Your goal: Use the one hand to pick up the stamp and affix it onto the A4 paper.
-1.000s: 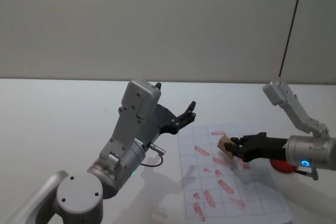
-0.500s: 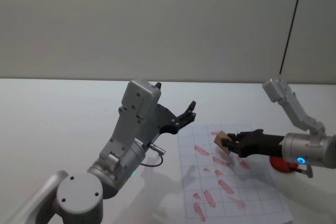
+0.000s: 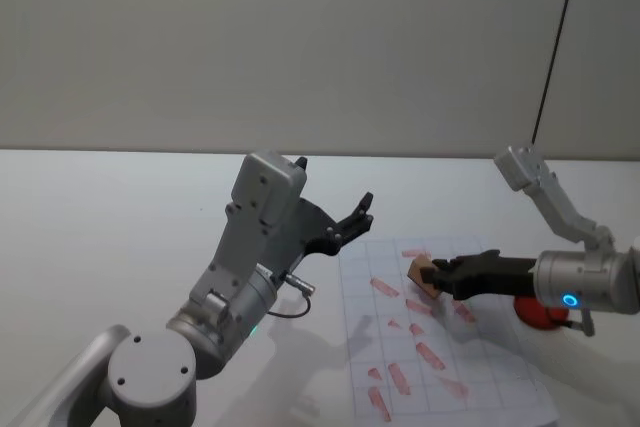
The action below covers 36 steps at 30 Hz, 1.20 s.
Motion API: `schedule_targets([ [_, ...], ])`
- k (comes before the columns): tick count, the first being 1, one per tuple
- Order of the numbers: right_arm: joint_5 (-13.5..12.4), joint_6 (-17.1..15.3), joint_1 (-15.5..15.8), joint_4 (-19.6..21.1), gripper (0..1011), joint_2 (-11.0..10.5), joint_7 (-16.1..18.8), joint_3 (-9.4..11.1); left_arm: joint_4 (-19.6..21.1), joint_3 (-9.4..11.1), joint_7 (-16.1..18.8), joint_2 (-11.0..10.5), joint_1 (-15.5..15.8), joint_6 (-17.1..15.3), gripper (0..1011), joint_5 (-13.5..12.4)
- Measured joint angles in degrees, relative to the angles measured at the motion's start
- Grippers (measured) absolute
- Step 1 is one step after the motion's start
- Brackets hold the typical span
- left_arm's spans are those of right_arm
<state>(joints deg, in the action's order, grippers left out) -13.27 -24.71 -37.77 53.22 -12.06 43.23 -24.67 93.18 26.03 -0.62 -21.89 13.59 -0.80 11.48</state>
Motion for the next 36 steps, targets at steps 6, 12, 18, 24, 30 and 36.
schedule_targets([
  [6,0.38,-2.62,-0.72,0.21,234,0.11,-0.26,0.02,0.0,0.0,0.0,0.0,0.0,0.0,1002,0.0],
  [12,0.66,-3.94,-1.27,0.21,234,0.22,-0.38,0.05,0.0,0.0,0.0,0.0,0.0,0.0,1002,0.0],
  [18,0.97,-5.1,-1.78,0.07,235,0.33,-0.39,-0.03,0.0,0.0,0.0,0.0,0.0,0.0,1002,0.0],
  [24,1.31,-6.06,-2.17,-0.3,234,0.44,-0.23,-0.27,0.0,0.0,0.0,0.0,0.0,0.0,1002,0.0],
  [30,1.77,-6.48,-2.34,-0.58,235,0.45,-0.02,-0.5,0.0,0.0,0.0,0.0,0.0,0.0,1002,0.0],
  [36,2.25,-6.79,-2.37,-0.89,234,0.44,0.16,-0.8,0.0,0.0,0.0,0.0,0.0,0.0,1002,0.0],
])
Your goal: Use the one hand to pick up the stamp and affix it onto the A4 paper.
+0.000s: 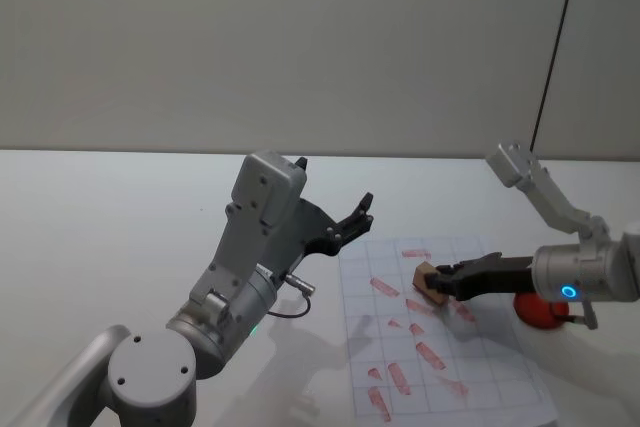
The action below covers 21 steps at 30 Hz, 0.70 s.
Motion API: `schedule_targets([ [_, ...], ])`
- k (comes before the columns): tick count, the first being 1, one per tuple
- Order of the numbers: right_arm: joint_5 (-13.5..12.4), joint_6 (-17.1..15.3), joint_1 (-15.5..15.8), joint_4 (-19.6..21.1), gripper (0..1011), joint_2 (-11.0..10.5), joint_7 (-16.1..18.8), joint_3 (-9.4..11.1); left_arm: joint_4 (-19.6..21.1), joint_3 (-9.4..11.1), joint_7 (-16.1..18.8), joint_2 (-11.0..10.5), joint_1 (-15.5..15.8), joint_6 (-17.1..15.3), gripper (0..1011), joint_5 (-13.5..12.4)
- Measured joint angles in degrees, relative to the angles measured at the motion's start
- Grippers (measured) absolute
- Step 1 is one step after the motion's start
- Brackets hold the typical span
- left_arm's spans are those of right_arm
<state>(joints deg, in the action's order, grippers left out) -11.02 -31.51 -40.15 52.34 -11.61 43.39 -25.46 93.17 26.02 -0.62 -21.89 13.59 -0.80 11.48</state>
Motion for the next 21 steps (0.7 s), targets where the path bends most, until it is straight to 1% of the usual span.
schedule_targets([
  [21,0.87,-0.65,-0.52,-1.03,235,0.07,0.53,-0.92,0.0,0.0,0.0,0.0,0.0,0.0,1002,0.0],
])
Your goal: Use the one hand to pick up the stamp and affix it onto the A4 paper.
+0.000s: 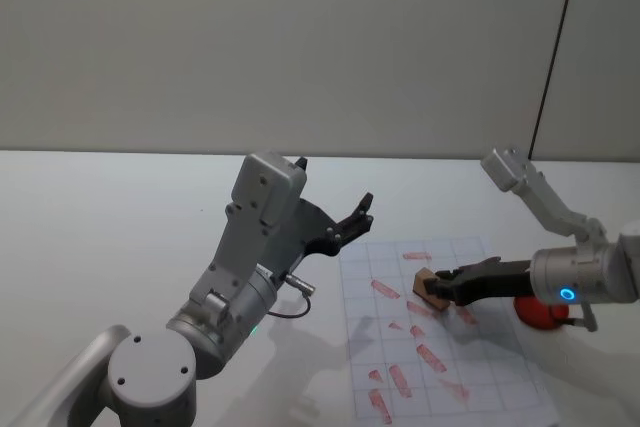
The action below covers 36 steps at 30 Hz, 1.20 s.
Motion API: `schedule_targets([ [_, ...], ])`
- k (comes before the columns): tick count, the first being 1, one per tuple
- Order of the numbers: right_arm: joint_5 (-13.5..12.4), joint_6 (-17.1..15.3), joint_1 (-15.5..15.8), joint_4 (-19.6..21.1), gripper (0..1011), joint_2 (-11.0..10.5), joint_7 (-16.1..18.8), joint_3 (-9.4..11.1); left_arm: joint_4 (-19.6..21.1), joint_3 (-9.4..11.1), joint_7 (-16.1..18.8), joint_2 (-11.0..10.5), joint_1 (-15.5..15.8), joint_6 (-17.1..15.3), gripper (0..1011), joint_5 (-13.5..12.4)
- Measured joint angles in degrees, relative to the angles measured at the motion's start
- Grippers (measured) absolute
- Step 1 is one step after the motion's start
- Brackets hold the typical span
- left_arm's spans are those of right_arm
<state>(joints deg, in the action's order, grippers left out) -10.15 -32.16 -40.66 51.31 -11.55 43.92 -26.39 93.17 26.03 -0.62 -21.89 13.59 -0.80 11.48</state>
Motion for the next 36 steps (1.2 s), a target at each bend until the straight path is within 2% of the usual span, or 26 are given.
schedule_targets([
  [27,2.14,-2.51,-1.13,-1.59,232,0.11,0.93,-0.98,0.0,0.0,0.0,-0.01,0.0,0.0,1002,0.0],
  [36,2.15,-2.63,-1.25,-1.74,232,0.09,0.98,-1.02,0.0,0.0,0.0,0.0,0.0,0.0,1002,0.0],
])
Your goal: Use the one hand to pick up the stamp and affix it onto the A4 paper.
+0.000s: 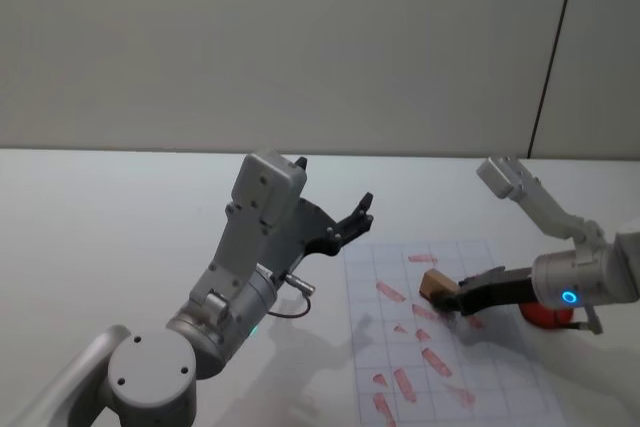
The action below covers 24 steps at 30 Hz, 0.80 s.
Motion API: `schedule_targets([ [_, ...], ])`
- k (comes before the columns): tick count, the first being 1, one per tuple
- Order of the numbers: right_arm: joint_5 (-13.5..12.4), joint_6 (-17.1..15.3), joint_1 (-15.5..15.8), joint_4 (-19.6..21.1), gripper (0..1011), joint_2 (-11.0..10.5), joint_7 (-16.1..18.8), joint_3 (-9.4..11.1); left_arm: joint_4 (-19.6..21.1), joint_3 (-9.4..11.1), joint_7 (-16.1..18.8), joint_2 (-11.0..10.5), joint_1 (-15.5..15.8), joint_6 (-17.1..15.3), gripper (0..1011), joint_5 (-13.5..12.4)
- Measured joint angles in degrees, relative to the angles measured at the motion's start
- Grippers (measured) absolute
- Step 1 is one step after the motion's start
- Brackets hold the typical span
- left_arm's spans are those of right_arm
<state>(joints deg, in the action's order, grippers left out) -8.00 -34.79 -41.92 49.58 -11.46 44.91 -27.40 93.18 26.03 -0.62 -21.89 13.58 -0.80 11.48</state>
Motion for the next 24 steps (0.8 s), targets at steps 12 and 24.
schedule_targets([
  [12,-0.49,2.15,-0.08,0.31,232,-0.17,-0.85,0.06,0.0,0.0,0.0,0.0,0.0,0.0,1002,0.0],
  [24,-0.46,4.25,0.7,3.72,232,-1.14,-2.1,0.53,0.0,0.0,0.0,0.0,0.0,0.0,1002,0.0],
])
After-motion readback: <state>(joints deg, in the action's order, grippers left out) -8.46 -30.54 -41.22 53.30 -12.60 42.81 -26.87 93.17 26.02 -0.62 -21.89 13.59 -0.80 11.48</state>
